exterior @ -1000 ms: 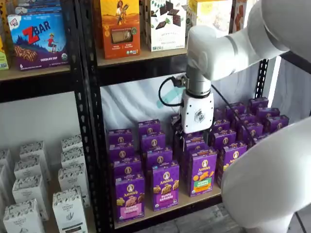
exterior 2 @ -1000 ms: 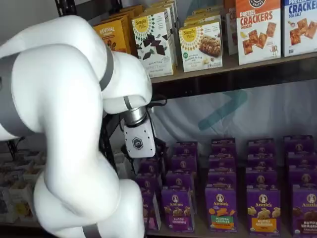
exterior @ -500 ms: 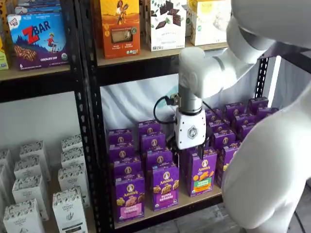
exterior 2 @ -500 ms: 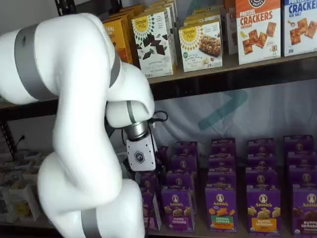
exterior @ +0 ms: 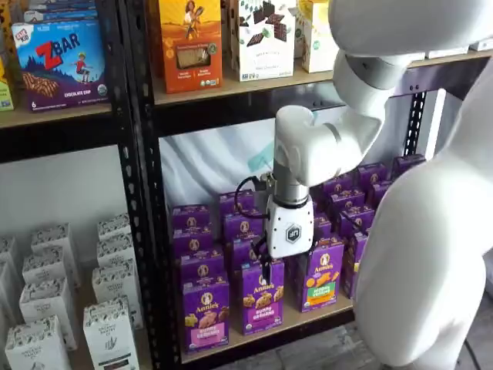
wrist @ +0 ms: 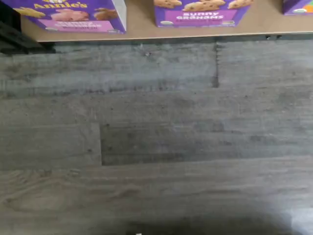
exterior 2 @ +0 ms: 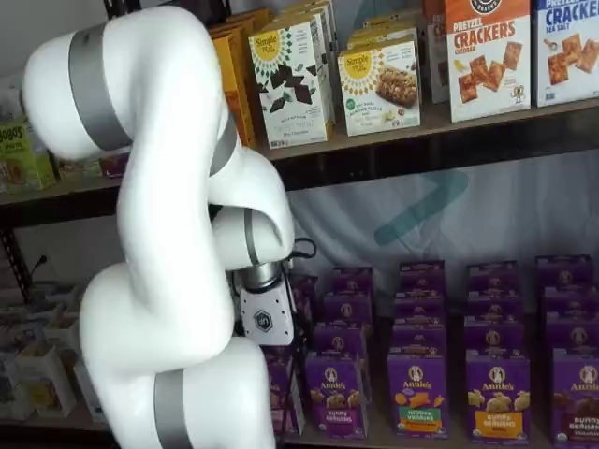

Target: Pick up the purple box with a pink patch in the middle, on the bottom shelf, the first box from the left

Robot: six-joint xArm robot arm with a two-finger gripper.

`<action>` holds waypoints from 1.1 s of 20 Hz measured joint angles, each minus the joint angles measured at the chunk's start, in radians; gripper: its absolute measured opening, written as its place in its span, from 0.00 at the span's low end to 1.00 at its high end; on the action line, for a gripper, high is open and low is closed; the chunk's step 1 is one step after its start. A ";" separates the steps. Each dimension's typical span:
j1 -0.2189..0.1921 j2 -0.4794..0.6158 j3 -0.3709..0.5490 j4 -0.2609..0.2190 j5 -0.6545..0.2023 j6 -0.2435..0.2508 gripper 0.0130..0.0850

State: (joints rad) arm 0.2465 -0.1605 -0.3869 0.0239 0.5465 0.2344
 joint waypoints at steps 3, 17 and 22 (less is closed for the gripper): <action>0.014 0.071 -0.025 -0.008 -0.056 0.020 1.00; 0.099 0.360 -0.191 0.076 -0.217 0.022 1.00; 0.125 0.449 -0.278 0.119 -0.173 0.009 1.00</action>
State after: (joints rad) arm 0.3713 0.2885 -0.6647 0.1428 0.3734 0.2434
